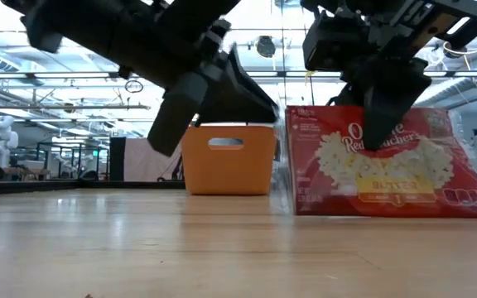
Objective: Sort popcorn bags into baskets
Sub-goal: Put the red popcorn bag into the orange bin
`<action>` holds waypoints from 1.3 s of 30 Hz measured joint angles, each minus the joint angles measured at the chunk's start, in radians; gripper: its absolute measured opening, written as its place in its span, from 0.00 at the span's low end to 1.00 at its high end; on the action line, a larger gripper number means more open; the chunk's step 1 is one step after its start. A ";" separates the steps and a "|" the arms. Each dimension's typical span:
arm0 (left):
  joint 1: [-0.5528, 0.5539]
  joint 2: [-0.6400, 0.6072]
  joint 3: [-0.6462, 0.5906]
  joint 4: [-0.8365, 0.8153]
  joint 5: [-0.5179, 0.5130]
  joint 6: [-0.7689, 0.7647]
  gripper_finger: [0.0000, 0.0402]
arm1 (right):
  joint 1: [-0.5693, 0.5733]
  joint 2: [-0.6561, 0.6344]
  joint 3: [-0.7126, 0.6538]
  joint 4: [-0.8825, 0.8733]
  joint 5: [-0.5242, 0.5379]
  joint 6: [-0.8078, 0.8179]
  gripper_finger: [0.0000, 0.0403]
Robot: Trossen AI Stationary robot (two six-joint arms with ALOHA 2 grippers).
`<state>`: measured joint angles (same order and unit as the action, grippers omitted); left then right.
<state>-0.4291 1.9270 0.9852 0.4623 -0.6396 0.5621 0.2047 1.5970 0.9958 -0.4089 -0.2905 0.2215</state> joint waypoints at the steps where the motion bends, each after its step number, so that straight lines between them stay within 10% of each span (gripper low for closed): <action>1: -0.009 0.000 0.000 0.010 -0.046 0.000 0.19 | 0.000 -0.002 0.000 -0.001 0.002 0.001 0.03; 7: -0.088 -0.001 0.000 0.075 -0.372 -0.063 0.40 | 0.009 -0.049 -0.001 -0.024 0.083 0.070 0.07; 13: -0.156 -0.060 0.000 0.051 -0.440 -0.299 0.54 | 0.071 -0.139 -0.001 -0.019 0.303 0.211 0.07; 23: -0.170 -0.186 0.000 -0.261 -0.430 -0.743 0.46 | 0.263 -0.170 -0.002 0.113 0.611 0.233 0.05; 28: -0.158 -0.201 0.000 -0.328 -0.216 -0.857 0.44 | 0.344 -0.170 -0.023 0.176 0.735 0.187 0.05; 39: -0.158 -0.193 0.000 -0.240 -0.181 -0.809 0.69 | 0.400 -0.170 -0.023 0.145 0.813 0.134 0.05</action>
<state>-0.5873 1.7344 0.9852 0.2224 -0.8204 -0.2470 0.6043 1.4273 0.9730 -0.2642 0.5224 0.3554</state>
